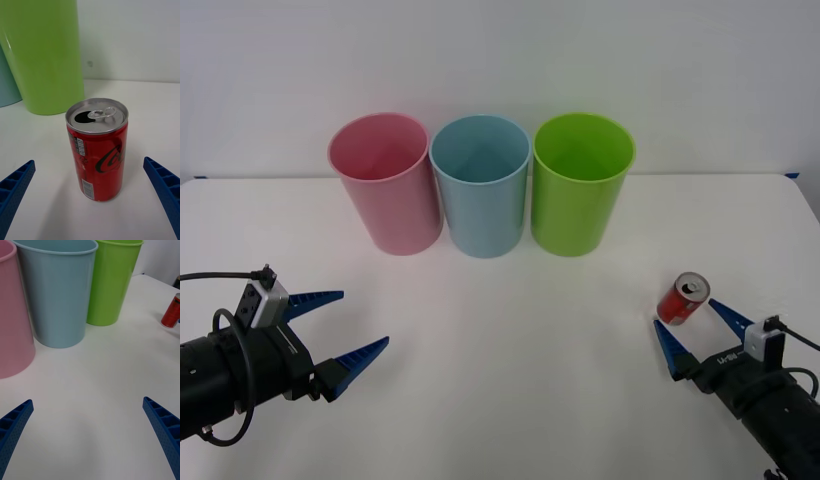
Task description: Put cans in the blue bin and PET bottles in the pink bin and trash in the green bin.
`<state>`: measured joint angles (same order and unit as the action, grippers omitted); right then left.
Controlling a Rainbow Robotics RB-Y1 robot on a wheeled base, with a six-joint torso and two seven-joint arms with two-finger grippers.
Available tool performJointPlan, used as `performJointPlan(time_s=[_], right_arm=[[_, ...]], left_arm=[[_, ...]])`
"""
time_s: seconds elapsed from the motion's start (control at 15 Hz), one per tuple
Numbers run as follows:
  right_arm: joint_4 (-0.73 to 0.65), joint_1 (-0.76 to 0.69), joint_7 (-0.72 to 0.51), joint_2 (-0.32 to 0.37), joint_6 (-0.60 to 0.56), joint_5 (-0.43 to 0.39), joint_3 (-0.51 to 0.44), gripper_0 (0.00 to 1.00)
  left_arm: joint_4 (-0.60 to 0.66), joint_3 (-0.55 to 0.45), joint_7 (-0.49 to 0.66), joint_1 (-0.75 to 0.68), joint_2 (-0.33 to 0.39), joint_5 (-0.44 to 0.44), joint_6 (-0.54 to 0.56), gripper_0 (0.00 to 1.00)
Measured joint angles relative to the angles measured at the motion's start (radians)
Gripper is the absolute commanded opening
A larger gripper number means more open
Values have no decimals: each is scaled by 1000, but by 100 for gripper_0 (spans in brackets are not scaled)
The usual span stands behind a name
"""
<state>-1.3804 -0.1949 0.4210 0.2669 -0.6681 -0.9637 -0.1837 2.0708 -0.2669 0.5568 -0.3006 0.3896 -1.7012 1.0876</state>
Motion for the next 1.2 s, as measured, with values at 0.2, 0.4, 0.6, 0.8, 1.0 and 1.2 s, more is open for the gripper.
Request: performJointPlan(time_s=[0.2,0.4,0.6,0.8,1.0,1.2], right_arm=[[0,26,-1,0,42,9,20,100],[1,46,-3,-1,84,9,34,100],[1,54,0,0,100,1,41,100],[0,65,2,0,116,1,49,100],[1,75,2,-1,147,-1,62,100],[1,78,4,0,167,0,72,100]], left_arm=[[0,0,0,0,0,0,0,100],[0,0,0,0,0,0,0,100],[0,0,0,0,0,0,0,100],[0,0,0,0,0,0,0,100],[0,0,0,0,0,0,0,100],[0,0,0,0,0,0,0,100]])
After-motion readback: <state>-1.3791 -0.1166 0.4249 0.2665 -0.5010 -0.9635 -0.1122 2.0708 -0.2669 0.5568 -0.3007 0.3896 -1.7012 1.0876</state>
